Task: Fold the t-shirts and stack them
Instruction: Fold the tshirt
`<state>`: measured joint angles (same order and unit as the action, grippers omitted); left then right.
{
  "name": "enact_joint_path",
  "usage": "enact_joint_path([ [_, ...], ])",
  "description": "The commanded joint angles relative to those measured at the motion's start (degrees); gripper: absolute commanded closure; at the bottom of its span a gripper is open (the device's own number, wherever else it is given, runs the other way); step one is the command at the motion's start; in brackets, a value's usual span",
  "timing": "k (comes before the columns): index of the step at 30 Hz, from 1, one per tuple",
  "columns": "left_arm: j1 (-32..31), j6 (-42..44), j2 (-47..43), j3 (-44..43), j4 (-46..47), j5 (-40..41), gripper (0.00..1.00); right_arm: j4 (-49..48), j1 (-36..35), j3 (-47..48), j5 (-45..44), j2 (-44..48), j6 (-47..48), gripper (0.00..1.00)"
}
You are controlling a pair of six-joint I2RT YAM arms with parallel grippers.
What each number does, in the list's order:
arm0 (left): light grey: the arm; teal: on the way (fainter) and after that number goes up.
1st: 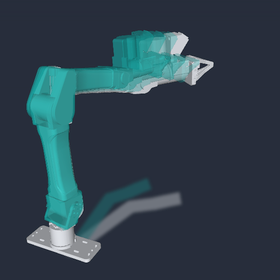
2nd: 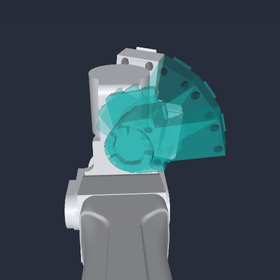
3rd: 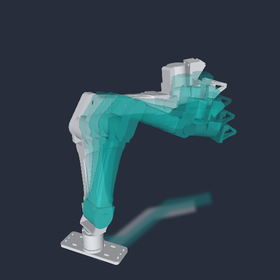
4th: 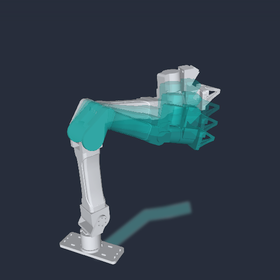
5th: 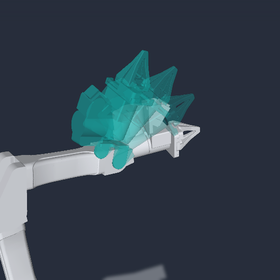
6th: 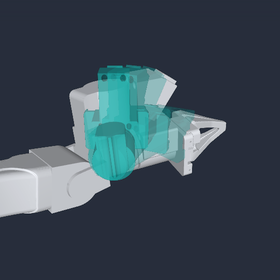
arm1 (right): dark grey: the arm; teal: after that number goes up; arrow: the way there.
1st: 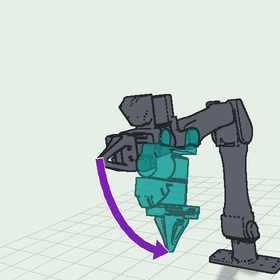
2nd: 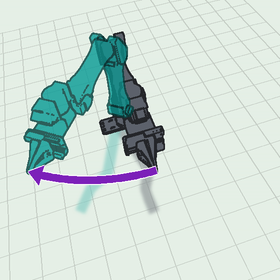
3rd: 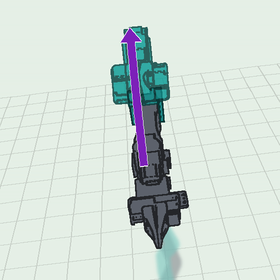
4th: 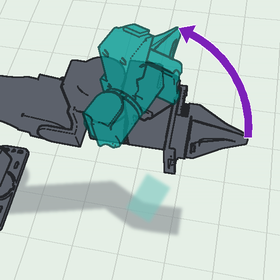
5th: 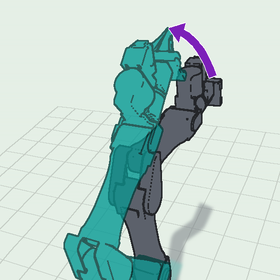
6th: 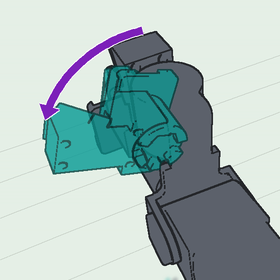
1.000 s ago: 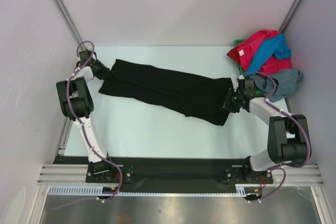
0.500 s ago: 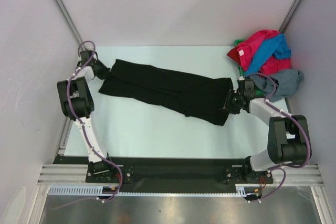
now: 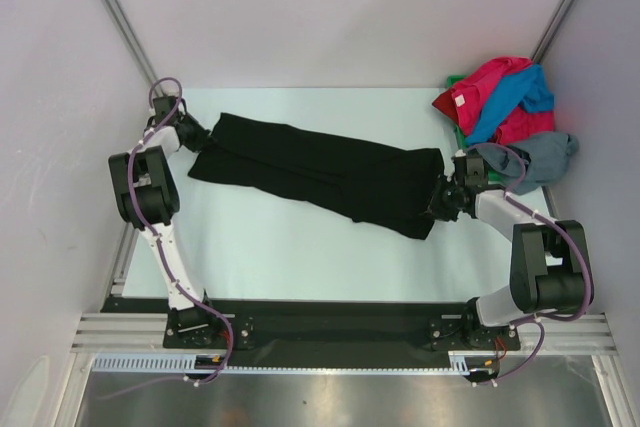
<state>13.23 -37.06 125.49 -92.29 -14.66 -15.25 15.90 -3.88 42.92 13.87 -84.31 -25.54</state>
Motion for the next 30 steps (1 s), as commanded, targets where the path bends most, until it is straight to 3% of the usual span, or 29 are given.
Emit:
enact_joint_path([
  [1,-0.4,1.1,-3.1,-1.5,0.5,-0.2,1.0,-1.0,0.3,1.4,-0.3,1.4,0.9,0.81],
  [10,-0.5,1.3,-4.5,-1.0,0.6,0.0,1.0,0.8,0.2,2.9,-0.9,2.2,1.6,1.0],
  [25,-0.6,2.9,-10.4,1.7,0.1,0.6,1.0,6.5,-0.1,6.2,-1.5,8.8,3.0,1.0],
  [30,-0.6,2.7,-10.4,2.6,-0.2,-0.2,1.0,5.4,0.2,5.2,-1.0,7.5,3.1,0.94],
])
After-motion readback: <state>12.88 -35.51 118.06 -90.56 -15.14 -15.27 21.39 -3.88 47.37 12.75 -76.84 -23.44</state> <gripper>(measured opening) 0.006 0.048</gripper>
